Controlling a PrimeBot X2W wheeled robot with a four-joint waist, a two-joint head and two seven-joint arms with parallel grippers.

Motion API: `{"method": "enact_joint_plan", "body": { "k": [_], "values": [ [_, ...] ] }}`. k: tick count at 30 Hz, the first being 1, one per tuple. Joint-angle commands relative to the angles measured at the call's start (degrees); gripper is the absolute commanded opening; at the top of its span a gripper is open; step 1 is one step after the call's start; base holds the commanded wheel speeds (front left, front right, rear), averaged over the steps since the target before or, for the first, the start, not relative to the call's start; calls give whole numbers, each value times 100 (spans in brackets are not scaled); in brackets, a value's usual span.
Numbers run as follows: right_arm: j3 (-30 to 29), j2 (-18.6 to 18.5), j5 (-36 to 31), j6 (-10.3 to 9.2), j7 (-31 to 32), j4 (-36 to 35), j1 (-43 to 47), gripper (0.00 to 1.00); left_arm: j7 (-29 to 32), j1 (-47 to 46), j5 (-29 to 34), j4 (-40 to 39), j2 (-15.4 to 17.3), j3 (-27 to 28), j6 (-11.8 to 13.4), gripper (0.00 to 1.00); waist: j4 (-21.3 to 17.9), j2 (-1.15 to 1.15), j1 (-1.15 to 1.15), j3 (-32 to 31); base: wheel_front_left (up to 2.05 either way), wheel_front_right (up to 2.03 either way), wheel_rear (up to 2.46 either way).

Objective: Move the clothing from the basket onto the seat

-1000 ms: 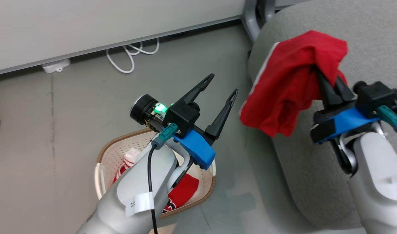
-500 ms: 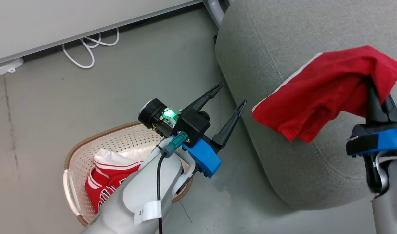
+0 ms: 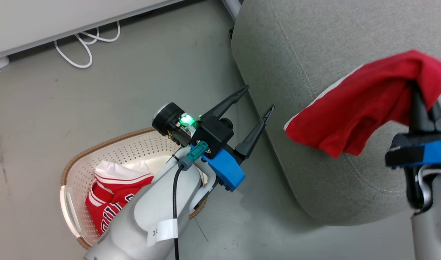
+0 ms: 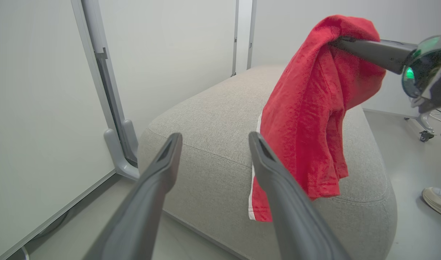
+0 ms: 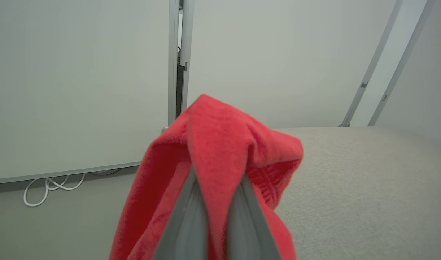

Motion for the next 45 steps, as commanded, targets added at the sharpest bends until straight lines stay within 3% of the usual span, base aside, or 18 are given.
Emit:
{"method": "enact_joint_plan", "body": {
  "k": [1, 9, 15, 23, 28, 35, 41, 42, 43, 44, 45],
  "values": [
    [-44, 4, 15, 1, -6, -64, -180, 0, -17, -89, 31, -31, 61, 6, -37, 100, 14, 0, 0, 84, 0, 0, 0],
    [-557, -317, 125, 1, -6, -384, -1479, 0, -17, -464, 162, -116, 236, 55, -26, 100, 134, 0, 0, 790, 0, 0, 0],
    [-1392, -922, 296, 1, -6, -579, -2569, 0, 2, -844, 308, -184, 356, -26, -27, 100, 344, 0, 0, 1459, 0, 0, 0],
    [-2089, -1797, 399, 1, -6, -94, -3330, 0, 45, -1304, 445, -400, 493, -38, 2, 100, 471, 0, 0, 2222, 0, 0, 0],
    [-2035, -1675, 213, 1, -6, 596, -3195, 0, 61, -1413, 464, -465, 515, -66, 10, 100, 441, 0, 0, 2468, 0, 0, 0],
    [-2098, -963, -390, 1, -5, 1515, -3000, 0, 60, -1443, 452, -483, 544, -142, 8, 100, 466, 0, 0, 2624, 0, 0, 0],
    [-2152, -958, -407, 1, -6, 2210, -2982, 0, 50, -1462, 403, -490, 607, -130, 40, 100, 510, 0, 0, 2670, 0, 0, 0],
    [-2145, -981, -386, 1, -5, 2247, -2982, 27, 46, -1464, 394, -484, 607, -128, 47, 100, 511, 0, 0, 2666, 0, 0, 0],
    [-2133, -992, -377, 1, -6, 2272, -2968, 89, 42, -1462, 389, -476, 609, -123, 56, 100, 511, 0, 0, 2654, 0, 0, 0],
    [-2150, -994, -363, 1, -5, 2269, -2949, 100, 37, -1451, 386, -469, 609, -119, 71, 100, 511, 0, 0, 2630, 0, 0, 0],
    [-2170, -996, -346, 1, -6, 2228, -2912, 100, 30, -1435, 376, -460, 605, -111, 75, 100, 513, 0, 0, 2599, 0, 0, 0]
  ]
}}
